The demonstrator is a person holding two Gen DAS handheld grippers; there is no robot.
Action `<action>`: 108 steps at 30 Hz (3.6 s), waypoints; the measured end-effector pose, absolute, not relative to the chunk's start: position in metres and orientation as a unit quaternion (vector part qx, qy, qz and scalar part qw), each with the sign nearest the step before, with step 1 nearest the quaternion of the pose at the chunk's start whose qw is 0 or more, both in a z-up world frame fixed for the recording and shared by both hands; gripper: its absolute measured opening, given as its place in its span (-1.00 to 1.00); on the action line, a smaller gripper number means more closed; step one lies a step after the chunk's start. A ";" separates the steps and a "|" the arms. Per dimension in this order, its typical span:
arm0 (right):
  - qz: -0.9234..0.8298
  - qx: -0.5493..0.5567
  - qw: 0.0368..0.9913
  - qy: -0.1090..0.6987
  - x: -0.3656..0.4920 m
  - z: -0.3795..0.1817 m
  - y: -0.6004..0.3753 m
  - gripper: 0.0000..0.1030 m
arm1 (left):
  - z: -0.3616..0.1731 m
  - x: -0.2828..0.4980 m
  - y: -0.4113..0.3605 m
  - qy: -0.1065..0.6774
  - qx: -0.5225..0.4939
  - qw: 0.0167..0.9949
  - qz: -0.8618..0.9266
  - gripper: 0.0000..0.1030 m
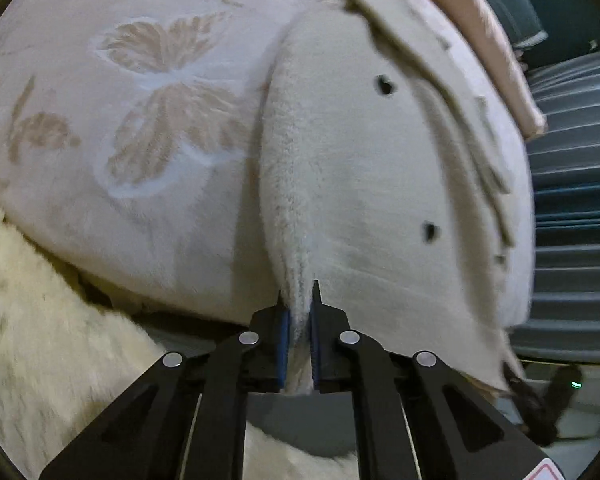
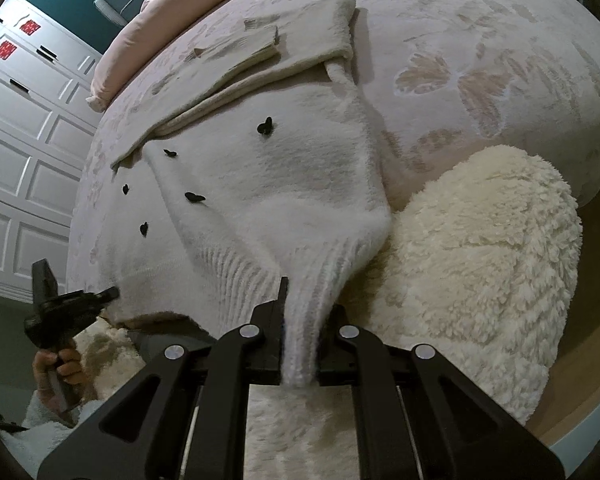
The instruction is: Fold small clothes
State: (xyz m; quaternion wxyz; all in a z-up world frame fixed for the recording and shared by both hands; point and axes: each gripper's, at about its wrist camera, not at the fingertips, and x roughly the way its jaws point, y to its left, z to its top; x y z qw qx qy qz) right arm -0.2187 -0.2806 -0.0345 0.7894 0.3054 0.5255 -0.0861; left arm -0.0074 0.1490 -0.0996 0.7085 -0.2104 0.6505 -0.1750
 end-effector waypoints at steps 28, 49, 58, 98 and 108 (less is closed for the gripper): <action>-0.187 0.308 0.901 0.241 -0.044 0.066 -0.410 0.21 | 0.024 0.158 0.057 0.502 -0.144 0.817 -0.243 0.03; -0.202 0.322 0.859 0.344 -0.097 -0.020 -0.403 0.40 | 0.021 0.144 -0.012 0.500 -0.022 0.797 -0.337 -0.87; -0.192 0.276 0.868 0.364 -0.024 -0.022 -0.413 0.43 | -0.010 0.271 -0.022 0.532 -0.024 0.818 -0.217 -0.87; -0.239 0.270 0.823 0.439 -0.080 -0.064 -0.425 0.41 | -0.101 0.156 0.127 0.587 -0.235 0.770 -0.083 0.71; -0.176 0.388 0.806 0.411 -0.068 -0.088 -0.410 0.58 | -0.110 0.142 0.079 0.604 -0.169 0.771 -0.105 0.77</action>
